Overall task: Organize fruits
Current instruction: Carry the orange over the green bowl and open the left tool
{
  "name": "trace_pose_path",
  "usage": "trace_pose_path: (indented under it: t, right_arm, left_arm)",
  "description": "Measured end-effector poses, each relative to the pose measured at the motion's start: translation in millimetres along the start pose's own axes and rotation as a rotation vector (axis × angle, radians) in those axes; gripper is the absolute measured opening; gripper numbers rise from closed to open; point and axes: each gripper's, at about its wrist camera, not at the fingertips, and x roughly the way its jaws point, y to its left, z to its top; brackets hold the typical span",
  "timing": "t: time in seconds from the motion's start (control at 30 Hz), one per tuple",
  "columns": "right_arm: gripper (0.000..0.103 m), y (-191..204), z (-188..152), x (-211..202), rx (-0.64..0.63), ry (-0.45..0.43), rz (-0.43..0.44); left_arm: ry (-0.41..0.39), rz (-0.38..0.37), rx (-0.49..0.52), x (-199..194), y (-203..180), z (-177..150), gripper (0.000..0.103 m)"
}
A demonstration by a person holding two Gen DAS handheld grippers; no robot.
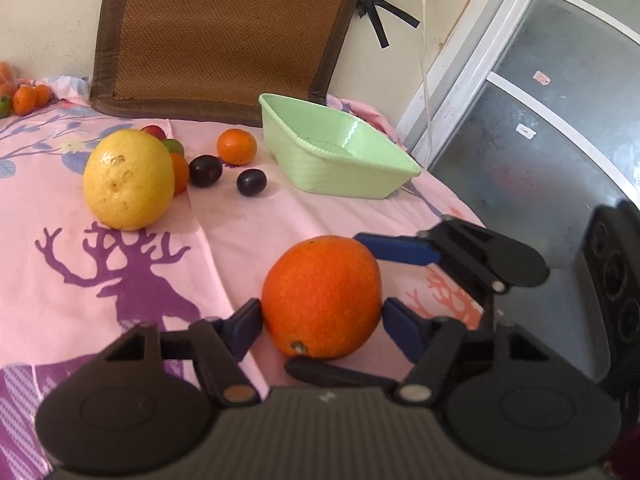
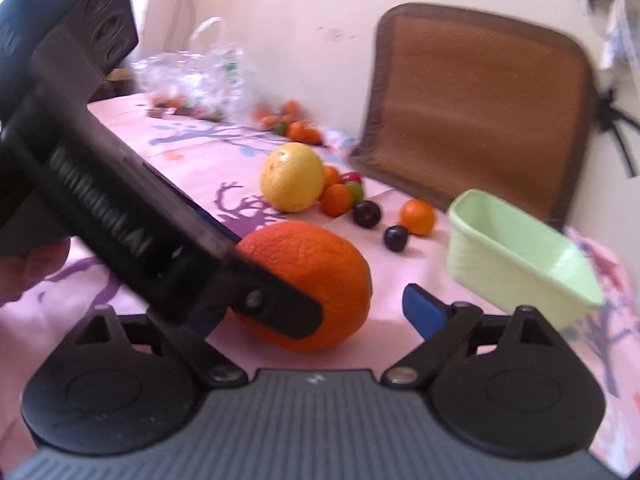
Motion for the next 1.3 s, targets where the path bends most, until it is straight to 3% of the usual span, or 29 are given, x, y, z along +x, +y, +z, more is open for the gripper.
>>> trace_pose_path:
  t: [0.03, 0.1, 0.23, 0.4, 0.6, 0.87, 1.03, 1.17, 1.3]
  right_arm:
    - [0.079, -5.4, 2.9, 1.7, 0.004, 0.015, 0.036]
    - [0.079, -13.9, 12.0, 2.8, 0.041, 0.054, 0.104]
    - [0.078, -26.9, 25.6, -6.2, 0.039, 0.069, 0.092]
    - [0.078, -62.1, 31.9, -28.0, 0.048, -0.013, -0.039]
    - [0.078, -114.2, 27.4, -19.6, 0.124, -0.051, -0.198]
    - [0.078, -160.1, 6.8, 27.1, 0.248, 0.007, -0.215]
    - [0.08, -162.4, 11.1, 41.3, 0.246, 0.02, -0.196]
    - [0.08, -151.9, 11.0, 42.7, 0.215, 0.005, -0.229]
    - [0.08, -146.5, 13.8, 20.5, 0.262, -0.061, -0.259]
  left_arm:
    - [0.002, 0.012, 0.003, 0.5, -2.1, 2.0, 0.067]
    - [0.02, 0.011, -0.011, 2.6, -4.7, 10.7, 0.066]
    - [0.011, 0.005, 0.037, 9.1, -24.8, 41.9, 0.066]
    - [-0.036, -0.011, 0.144, 34.7, -61.7, 95.4, 0.066]
    - [-0.015, -0.082, 0.15, 95.3, -69.7, 136.5, 0.067]
    - [0.063, -0.104, -0.038, 150.9, -39.1, 149.0, 0.067]
    - [0.065, -0.04, -0.005, 154.1, -40.2, 146.6, 0.067]
    - [0.051, -0.058, -0.035, 141.3, -35.6, 144.6, 0.067]
    - [-0.01, -0.076, -0.009, 97.4, -35.7, 135.1, 0.068]
